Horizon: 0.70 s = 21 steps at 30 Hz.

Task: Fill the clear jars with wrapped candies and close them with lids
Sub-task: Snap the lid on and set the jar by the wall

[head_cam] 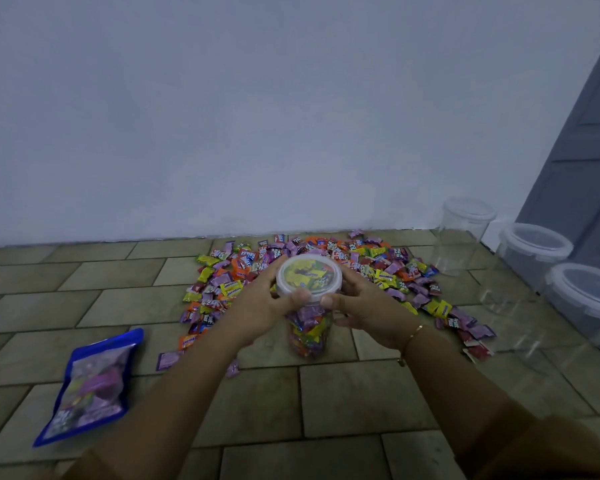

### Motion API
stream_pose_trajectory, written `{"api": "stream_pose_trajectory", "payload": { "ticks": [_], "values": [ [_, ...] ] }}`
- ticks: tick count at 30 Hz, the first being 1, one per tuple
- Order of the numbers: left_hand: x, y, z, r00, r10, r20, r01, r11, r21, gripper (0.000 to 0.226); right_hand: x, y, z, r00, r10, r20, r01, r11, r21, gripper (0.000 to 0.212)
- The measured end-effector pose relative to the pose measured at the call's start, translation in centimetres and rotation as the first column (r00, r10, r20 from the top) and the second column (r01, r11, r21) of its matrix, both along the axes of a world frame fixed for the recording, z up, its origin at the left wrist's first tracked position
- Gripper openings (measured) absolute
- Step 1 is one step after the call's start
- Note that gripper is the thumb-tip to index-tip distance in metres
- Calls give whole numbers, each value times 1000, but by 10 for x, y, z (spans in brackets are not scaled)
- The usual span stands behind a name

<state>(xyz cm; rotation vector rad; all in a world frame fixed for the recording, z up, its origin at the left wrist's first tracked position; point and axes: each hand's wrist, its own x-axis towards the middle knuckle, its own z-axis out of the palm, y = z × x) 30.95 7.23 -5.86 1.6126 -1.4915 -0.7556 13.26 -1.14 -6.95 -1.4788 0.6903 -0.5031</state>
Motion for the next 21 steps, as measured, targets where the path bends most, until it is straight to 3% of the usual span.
{"api": "stream_pose_trajectory", "payload": {
  "ticks": [3, 8, 10, 12, 15, 17, 19, 21],
  "values": [
    [13, -6, 8, 995, -50, 89, 46, 998, 51, 78, 1, -7, 9, 1000, 7, 29, -7, 1000, 11, 52],
    [16, -26, 21, 986, 66, 155, -52, 994, -92, 58, 12, -19, 38, 999, 23, -38, -29, 989, -143, 57],
    [11, -37, 33, 965, 117, 233, -76, 981, -179, 56, 21, -27, 52, 994, -95, -51, 80, 967, -243, 72],
    [7, -52, 43, 936, 130, 326, -65, 977, -202, 68, 33, -43, 63, 964, -251, -92, 205, 915, -348, 111],
    [4, -83, 48, 866, 194, 460, -125, 976, -177, 89, 46, -70, 70, 916, -364, -170, 262, 861, -436, 124],
    [6, -106, 49, 898, 165, 407, -105, 980, -167, 93, 50, -89, 71, 894, -416, -168, 305, 838, -452, 119],
    [14, -130, 48, 977, 61, 206, -37, 992, -119, 98, 52, -108, 72, 868, -479, -134, 368, 800, -473, 109],
    [22, -156, 43, 998, 2, 61, 0, 999, -34, 98, 52, -127, 70, 827, -554, -91, 450, 751, -483, 105]
  ]
}}
